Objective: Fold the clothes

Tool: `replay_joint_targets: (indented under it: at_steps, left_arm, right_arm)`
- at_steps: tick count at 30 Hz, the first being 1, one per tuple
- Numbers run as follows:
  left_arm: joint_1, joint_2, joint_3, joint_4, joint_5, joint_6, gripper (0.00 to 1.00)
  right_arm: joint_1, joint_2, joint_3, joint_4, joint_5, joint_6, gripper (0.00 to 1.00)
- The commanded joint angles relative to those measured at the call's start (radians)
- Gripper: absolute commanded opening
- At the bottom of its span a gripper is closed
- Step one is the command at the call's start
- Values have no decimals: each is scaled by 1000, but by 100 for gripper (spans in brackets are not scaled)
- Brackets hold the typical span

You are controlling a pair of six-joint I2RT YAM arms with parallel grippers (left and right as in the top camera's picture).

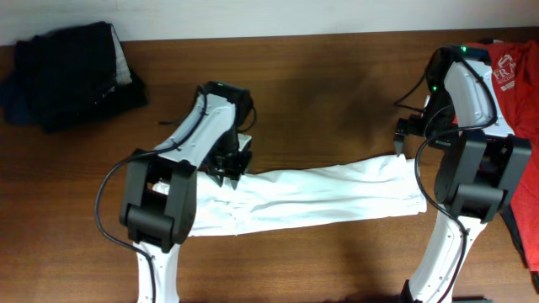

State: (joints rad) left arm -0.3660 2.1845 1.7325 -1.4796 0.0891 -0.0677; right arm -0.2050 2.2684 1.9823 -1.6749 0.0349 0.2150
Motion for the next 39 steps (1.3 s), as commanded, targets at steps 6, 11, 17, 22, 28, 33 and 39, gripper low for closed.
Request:
replay_joint_targets:
  at_steps: [6, 11, 17, 22, 28, 33, 39]
  left_arm:
    - [107, -31, -97, 16, 117, 108, 17]
    - [128, -31, -252, 214, 117, 106, 15]
    - [310, -31, -401, 354, 93, 90, 15]
    - [538, -31, -415, 385, -26, 31, 15]
    - [589, -31, -385, 397, -27, 47, 15]
    - [589, -31, -383, 406, -26, 54, 15]
    - [592, -31, -365, 365, -87, 61, 15]
  right_arm:
    - [81, -342, -89, 48, -4, 94, 97]
    - [136, -492, -439, 288, -44, 142, 89]
    - [133, -493, -698, 534, -182, 130, 26]
    - [159, -493, -731, 602, -249, 87, 23]
    - [365, -477, -737, 761, -270, 82, 5]
    - [467, -370, -738, 835, -237, 135, 5]
    - [377, -282, -737, 856, -103, 142, 4]
